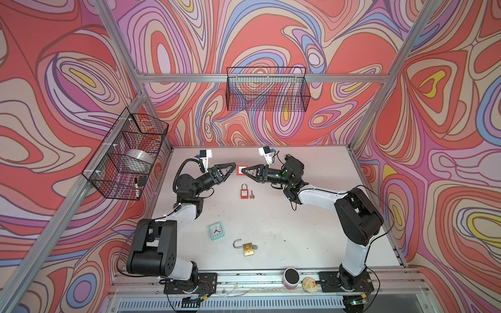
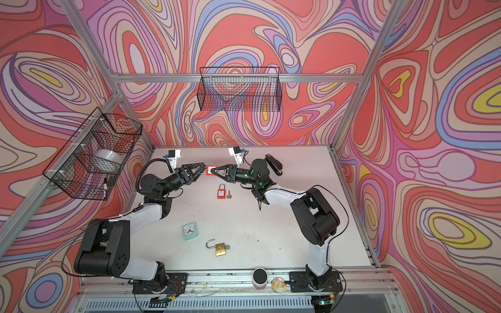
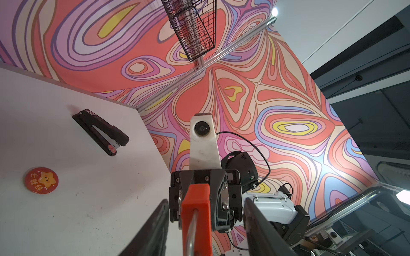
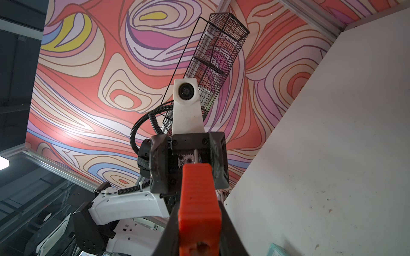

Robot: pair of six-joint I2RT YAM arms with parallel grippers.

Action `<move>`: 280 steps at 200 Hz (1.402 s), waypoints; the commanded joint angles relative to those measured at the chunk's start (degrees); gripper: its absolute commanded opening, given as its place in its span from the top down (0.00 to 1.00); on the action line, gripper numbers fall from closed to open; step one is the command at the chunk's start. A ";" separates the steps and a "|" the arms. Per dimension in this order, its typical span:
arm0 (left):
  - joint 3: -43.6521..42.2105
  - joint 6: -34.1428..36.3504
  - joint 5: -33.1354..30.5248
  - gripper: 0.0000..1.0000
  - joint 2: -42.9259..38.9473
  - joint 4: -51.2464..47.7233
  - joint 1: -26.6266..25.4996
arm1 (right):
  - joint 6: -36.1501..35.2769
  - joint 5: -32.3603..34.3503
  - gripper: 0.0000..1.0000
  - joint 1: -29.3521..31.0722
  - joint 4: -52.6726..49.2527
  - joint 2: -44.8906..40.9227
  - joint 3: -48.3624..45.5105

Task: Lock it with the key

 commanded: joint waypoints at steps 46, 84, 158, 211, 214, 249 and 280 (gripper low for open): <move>1.77 0.73 0.01 0.54 1.99 4.22 -3.00 | -2.69 1.38 1.00 1.03 -2.63 -1.17 1.27; 1.95 0.41 0.08 0.78 1.99 4.22 -2.97 | -6.69 1.54 1.00 1.19 -8.77 -2.15 1.53; 1.68 0.01 -0.65 1.00 1.29 4.31 -2.96 | -7.97 0.84 0.55 0.52 -10.01 -4.18 -0.23; 2.12 -0.16 -1.08 1.00 1.62 4.31 -3.00 | 6.67 0.62 0.13 -3.57 9.70 -2.83 -7.23; 2.06 -0.19 -1.08 1.00 1.62 4.29 -2.96 | 6.86 0.79 0.13 -3.60 10.13 -2.82 -7.49; 1.79 -0.10 -0.82 1.00 1.17 4.30 -3.00 | 1.19 1.26 0.13 -3.63 3.06 -4.93 -7.70; 1.77 -0.09 -0.90 1.00 1.07 4.31 -3.00 | -5.27 0.57 0.13 -3.63 -8.34 -5.70 -6.13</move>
